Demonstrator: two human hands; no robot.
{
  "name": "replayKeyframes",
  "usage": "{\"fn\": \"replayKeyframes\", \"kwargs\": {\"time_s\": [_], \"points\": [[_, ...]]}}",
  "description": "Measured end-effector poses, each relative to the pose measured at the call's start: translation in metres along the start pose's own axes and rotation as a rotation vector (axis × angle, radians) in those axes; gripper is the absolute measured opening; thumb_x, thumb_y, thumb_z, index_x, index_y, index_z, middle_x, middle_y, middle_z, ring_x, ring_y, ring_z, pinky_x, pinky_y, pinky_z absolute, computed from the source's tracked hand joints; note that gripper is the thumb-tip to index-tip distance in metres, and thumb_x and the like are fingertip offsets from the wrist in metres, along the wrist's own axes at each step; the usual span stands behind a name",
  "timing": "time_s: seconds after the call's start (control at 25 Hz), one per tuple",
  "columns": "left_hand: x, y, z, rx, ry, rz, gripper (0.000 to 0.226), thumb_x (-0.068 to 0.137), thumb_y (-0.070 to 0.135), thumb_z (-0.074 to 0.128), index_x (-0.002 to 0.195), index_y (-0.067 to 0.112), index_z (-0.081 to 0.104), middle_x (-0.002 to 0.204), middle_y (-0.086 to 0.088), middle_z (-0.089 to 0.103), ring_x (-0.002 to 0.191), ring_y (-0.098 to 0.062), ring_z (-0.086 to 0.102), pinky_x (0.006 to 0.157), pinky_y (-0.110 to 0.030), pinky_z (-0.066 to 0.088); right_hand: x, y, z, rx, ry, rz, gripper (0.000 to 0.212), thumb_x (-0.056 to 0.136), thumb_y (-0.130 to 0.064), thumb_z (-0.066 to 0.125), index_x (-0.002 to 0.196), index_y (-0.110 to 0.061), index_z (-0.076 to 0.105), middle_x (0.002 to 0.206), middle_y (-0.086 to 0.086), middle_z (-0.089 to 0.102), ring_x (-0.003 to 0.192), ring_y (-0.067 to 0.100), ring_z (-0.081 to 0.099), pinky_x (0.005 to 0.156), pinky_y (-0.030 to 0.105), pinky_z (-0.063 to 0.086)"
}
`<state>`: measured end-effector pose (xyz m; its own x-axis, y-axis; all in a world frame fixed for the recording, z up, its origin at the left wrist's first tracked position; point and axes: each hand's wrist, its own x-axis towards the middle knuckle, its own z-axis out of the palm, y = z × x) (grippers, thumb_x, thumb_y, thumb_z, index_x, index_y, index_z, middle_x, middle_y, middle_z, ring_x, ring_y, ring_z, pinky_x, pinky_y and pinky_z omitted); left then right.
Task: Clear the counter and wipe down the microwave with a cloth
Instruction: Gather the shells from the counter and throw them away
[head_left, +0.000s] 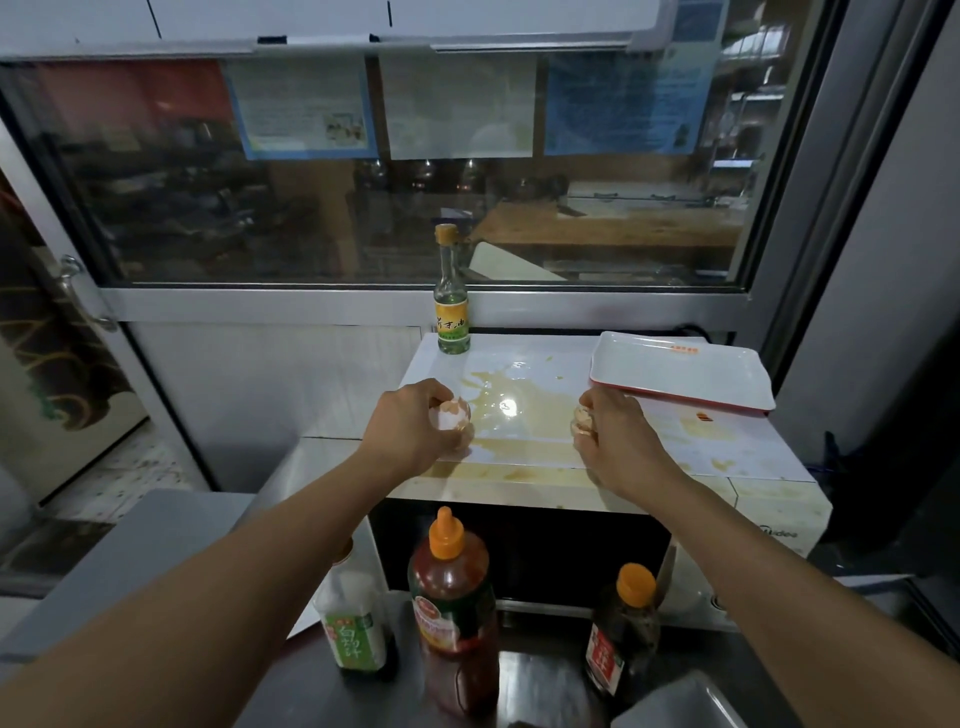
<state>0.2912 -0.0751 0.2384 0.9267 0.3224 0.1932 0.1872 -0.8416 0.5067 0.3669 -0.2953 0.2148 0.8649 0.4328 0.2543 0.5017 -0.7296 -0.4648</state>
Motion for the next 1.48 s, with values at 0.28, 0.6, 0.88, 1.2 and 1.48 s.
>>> {"fn": "replayKeyframes", "kwargs": {"time_s": [0.28, 0.6, 0.88, 1.2, 1.48], "points": [[0.005, 0.002, 0.011, 0.074, -0.071, -0.041, 0.054, 0.068, 0.031, 0.081, 0.116, 0.017, 0.061, 0.112, -0.002, 0.065, 0.099, -0.018, 0.059, 0.075, -0.025, 0.046, 0.001, 0.002, -0.002, 0.040, -0.003, -0.032, 0.018, 0.087, -0.006, 0.047, 0.091, -0.016, 0.032, 0.093, 0.005, 0.043, 0.089, 0.022, 0.041, 0.081, 0.040, 0.043], [0.002, -0.001, 0.013, 0.083, -0.011, -0.012, 0.053, 0.070, 0.033, 0.079, 0.117, 0.018, 0.061, 0.113, -0.001, 0.065, 0.086, -0.012, 0.052, 0.069, -0.021, 0.038, -0.009, -0.001, -0.013, 0.035, 0.060, -0.038, 0.014, 0.089, -0.005, 0.048, 0.103, -0.006, 0.047, 0.106, 0.005, 0.050, 0.097, 0.022, 0.048, 0.080, 0.034, 0.042], [-0.011, 0.014, -0.004, 0.025, -0.012, 0.097, 0.052, 0.074, 0.036, 0.075, 0.121, 0.018, 0.060, 0.118, -0.001, 0.065, 0.092, -0.015, 0.057, 0.071, -0.021, 0.039, -0.026, -0.021, -0.021, 0.021, 0.080, 0.002, 0.031, 0.091, -0.010, 0.052, 0.121, -0.009, 0.043, 0.124, 0.007, 0.048, 0.108, 0.021, 0.048, 0.085, 0.029, 0.040], [-0.047, 0.021, -0.030, -0.029, -0.054, 0.324, 0.049, 0.076, 0.029, 0.074, 0.122, 0.016, 0.060, 0.123, -0.004, 0.063, 0.109, -0.022, 0.058, 0.083, -0.023, 0.042, -0.088, -0.063, -0.030, -0.058, 0.201, 0.100, 0.030, 0.089, -0.009, 0.054, 0.118, -0.009, 0.045, 0.115, 0.007, 0.050, 0.104, 0.023, 0.048, 0.079, 0.030, 0.038], [-0.105, 0.006, -0.044, -0.118, -0.210, 0.530, 0.050, 0.074, 0.023, 0.076, 0.121, 0.015, 0.060, 0.123, -0.007, 0.063, 0.109, -0.025, 0.058, 0.080, -0.023, 0.041, -0.179, -0.116, -0.020, -0.142, 0.332, 0.285, 0.034, 0.088, -0.008, 0.056, 0.120, -0.006, 0.046, 0.119, 0.012, 0.051, 0.105, 0.026, 0.050, 0.074, 0.022, 0.031]]}}
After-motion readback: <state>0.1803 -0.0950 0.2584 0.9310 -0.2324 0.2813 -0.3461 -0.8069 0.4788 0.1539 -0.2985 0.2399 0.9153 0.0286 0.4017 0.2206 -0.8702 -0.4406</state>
